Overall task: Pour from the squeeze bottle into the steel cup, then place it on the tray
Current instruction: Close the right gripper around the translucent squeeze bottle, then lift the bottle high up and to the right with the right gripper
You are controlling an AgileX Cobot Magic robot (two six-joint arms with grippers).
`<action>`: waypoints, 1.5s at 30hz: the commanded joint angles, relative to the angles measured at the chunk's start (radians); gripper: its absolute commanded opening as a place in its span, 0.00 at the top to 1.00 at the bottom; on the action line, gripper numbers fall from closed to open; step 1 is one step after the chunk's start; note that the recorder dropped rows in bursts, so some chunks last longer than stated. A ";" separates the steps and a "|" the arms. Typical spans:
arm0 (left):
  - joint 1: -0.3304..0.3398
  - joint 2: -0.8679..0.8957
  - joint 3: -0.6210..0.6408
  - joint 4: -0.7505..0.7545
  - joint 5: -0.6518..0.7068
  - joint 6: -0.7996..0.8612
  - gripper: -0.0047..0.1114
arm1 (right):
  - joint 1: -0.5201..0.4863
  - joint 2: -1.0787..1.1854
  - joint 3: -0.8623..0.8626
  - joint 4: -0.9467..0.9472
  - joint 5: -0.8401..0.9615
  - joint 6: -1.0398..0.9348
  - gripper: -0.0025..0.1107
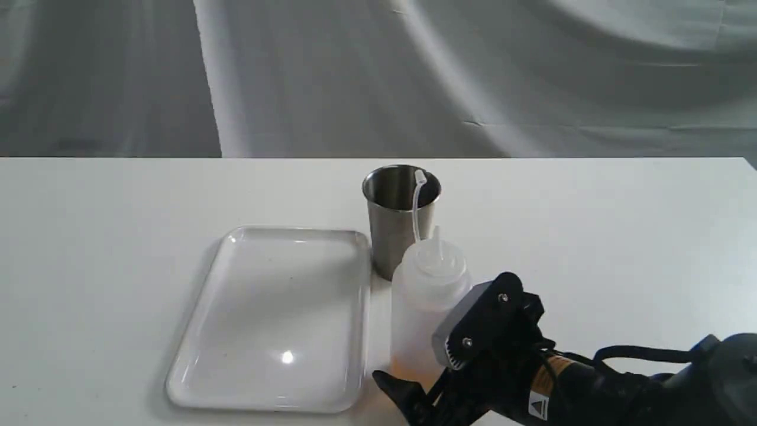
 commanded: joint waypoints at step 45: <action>0.003 -0.005 0.004 0.001 -0.007 -0.003 0.89 | -0.014 0.037 -0.040 -0.049 -0.173 0.018 0.98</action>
